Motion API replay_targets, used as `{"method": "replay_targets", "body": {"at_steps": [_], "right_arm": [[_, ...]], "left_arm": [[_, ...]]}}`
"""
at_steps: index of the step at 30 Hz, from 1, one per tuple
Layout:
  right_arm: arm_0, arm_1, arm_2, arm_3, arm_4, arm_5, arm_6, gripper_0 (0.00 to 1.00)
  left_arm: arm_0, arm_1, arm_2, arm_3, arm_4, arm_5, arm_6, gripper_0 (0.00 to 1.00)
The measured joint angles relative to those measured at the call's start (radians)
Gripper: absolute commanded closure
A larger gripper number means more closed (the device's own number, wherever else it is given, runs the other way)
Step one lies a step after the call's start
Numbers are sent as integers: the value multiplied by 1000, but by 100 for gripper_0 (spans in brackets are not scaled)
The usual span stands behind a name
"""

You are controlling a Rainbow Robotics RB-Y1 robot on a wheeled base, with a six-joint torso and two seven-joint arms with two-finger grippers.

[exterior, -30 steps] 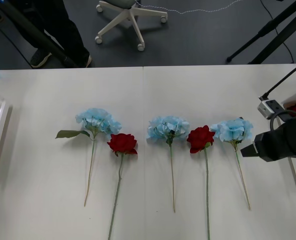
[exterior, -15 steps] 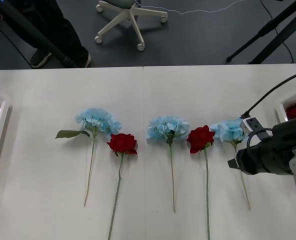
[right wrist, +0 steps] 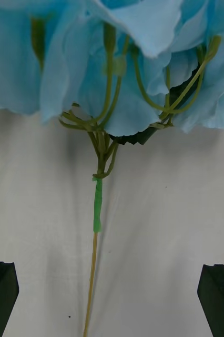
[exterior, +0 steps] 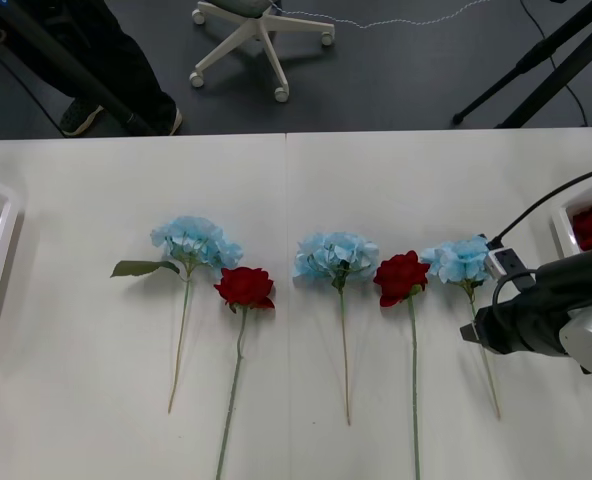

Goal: Put the red flowers into the right box and the blue flowers into the left box

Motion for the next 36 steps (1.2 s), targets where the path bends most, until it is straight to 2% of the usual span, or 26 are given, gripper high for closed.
{"method": "replay_targets", "body": {"at_steps": [4,5,7,9,10,16,22,23,24,27,28,29,30,31,32,36], "right_arm": [[-7,24,22,39,25,-21,0,0],[-10,30,30,49,29,-29,0,0],[-16,41,41,67,33,-40,0,0],[-22,56,49,82,49,-40,0,0],[-26,63,53,91,55,-40,0,0],[-45,100,64,146,60,-62,0,0],[-64,114,86,185,83,-85,0,0],[-68,116,88,190,83,-88,0,4],[-70,118,89,195,83,-90,0,8],[-75,123,90,207,83,-93,0,60],[-76,123,90,210,83,-94,0,67],[-78,124,91,212,83,-95,0,80],[-80,125,92,214,83,-96,0,85],[-80,125,93,216,83,-96,0,97],[-82,125,93,218,83,-96,0,100],[-86,127,94,234,83,-99,0,100]], "left_arm": [[0,0,-26,45,11,-27,0,100],[0,0,-29,48,14,-27,0,97],[0,0,-34,49,17,-24,0,77],[0,0,-36,49,22,-8,0,18],[0,0,-36,49,25,4,0,2],[-10,2,-36,43,43,131,0,0],[-65,12,-36,-17,77,371,0,0],[-76,13,-37,-31,87,404,0,0],[-89,14,-37,-47,108,442,0,0],[-110,15,-39,-120,189,551,0,0],[-110,16,-43,-157,215,589,0,0],[-111,16,-50,-201,240,622,0,0],[-111,16,-62,-236,265,643,0,0],[-111,17,-77,-272,296,668,0,0],[-111,18,-97,-309,329,691,0,0],[-113,17,-201,-459,422,768,4,0]]}}
